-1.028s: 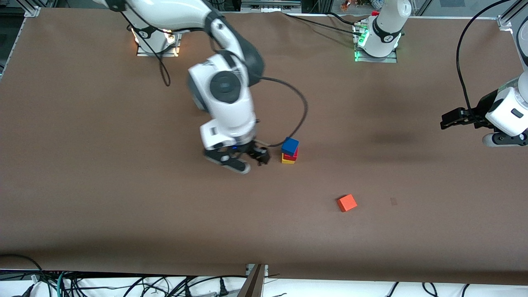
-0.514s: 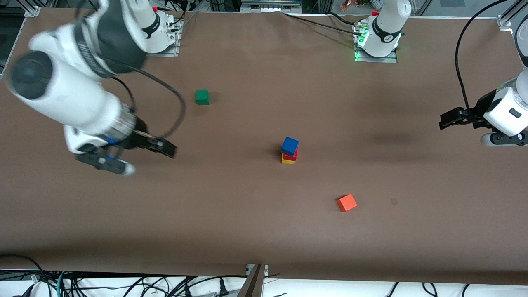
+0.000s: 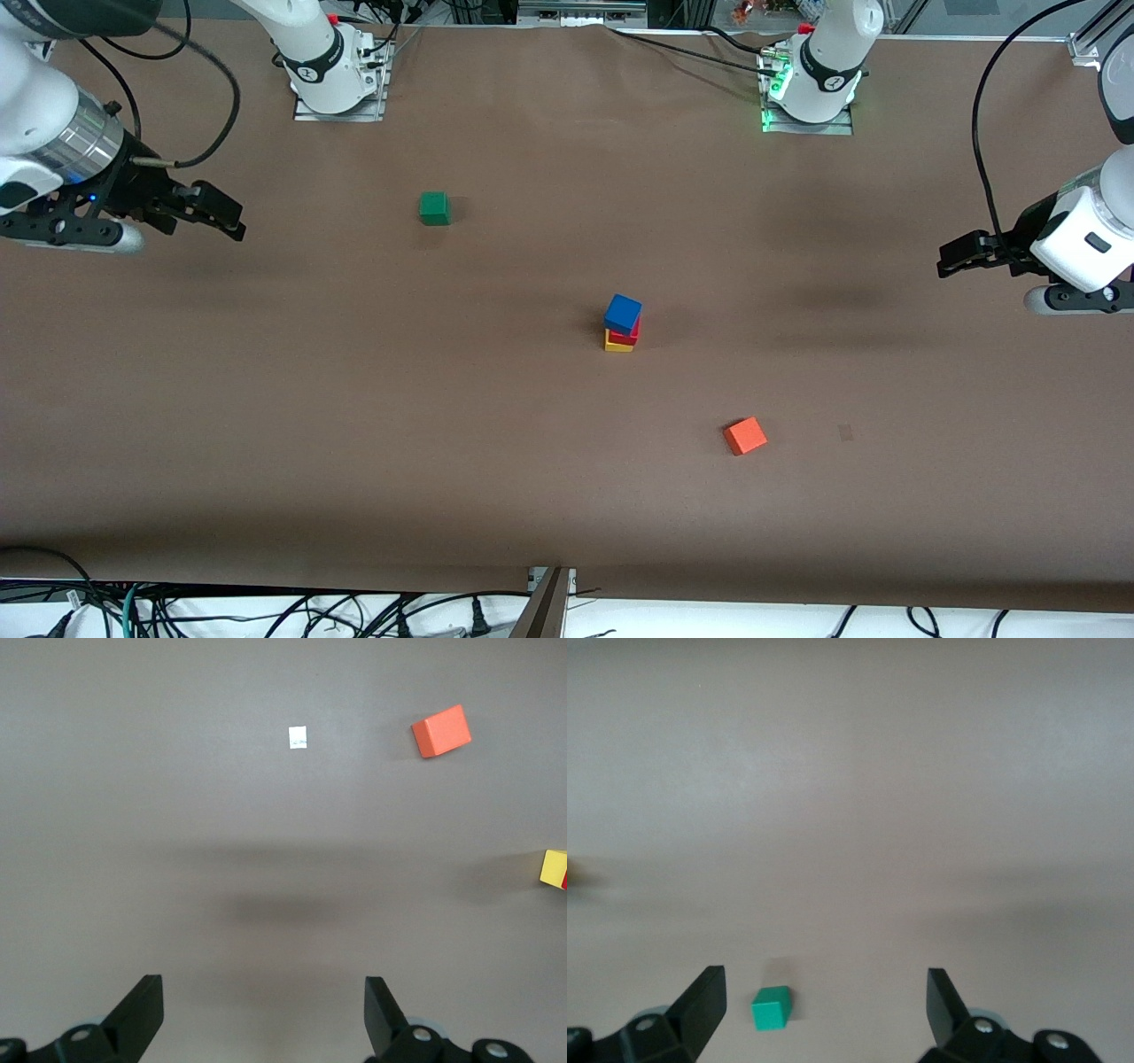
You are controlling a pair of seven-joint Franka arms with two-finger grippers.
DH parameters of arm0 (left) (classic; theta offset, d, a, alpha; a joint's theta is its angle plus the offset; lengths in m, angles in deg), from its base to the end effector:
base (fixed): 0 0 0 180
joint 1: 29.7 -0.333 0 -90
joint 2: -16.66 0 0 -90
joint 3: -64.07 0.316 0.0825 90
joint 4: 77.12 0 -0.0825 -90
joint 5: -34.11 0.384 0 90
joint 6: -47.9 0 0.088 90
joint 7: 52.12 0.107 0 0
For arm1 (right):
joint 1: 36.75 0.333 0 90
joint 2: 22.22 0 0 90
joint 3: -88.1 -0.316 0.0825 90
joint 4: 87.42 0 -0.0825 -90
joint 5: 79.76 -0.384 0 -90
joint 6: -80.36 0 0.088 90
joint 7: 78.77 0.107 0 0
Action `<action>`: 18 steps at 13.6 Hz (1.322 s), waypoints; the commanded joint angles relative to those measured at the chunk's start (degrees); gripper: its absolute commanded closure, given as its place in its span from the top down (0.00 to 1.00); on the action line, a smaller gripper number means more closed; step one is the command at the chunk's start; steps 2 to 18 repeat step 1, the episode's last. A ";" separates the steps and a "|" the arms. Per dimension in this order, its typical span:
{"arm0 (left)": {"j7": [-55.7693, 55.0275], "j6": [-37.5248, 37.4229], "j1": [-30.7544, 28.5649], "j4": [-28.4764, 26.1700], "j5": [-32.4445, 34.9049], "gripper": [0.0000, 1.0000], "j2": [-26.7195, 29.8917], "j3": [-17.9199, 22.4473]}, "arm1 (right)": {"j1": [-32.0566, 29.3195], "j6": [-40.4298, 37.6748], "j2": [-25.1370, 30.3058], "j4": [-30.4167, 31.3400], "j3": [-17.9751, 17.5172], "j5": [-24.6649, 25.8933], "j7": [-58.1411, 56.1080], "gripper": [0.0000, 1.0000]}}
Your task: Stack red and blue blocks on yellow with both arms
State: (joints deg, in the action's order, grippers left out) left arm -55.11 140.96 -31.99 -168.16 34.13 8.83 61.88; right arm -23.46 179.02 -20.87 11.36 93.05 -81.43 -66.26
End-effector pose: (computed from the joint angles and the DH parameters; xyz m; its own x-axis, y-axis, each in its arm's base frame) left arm 0.5936 0.0024 0.5418 0.9934 0.0537 -0.1012 0.0539 -0.9985 -0.0004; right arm 0.5506 0.0829 0.5779 0.9969 -0.0770 0.0141 -0.0765 -0.9965 -0.0348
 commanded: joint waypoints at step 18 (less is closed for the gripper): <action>-0.44 -0.25 0.18 -0.10 -0.29 1.00 0.62 0.08 | -1.25 0.50 0.06 0.37 -1.88 1.14 -1.44 1.00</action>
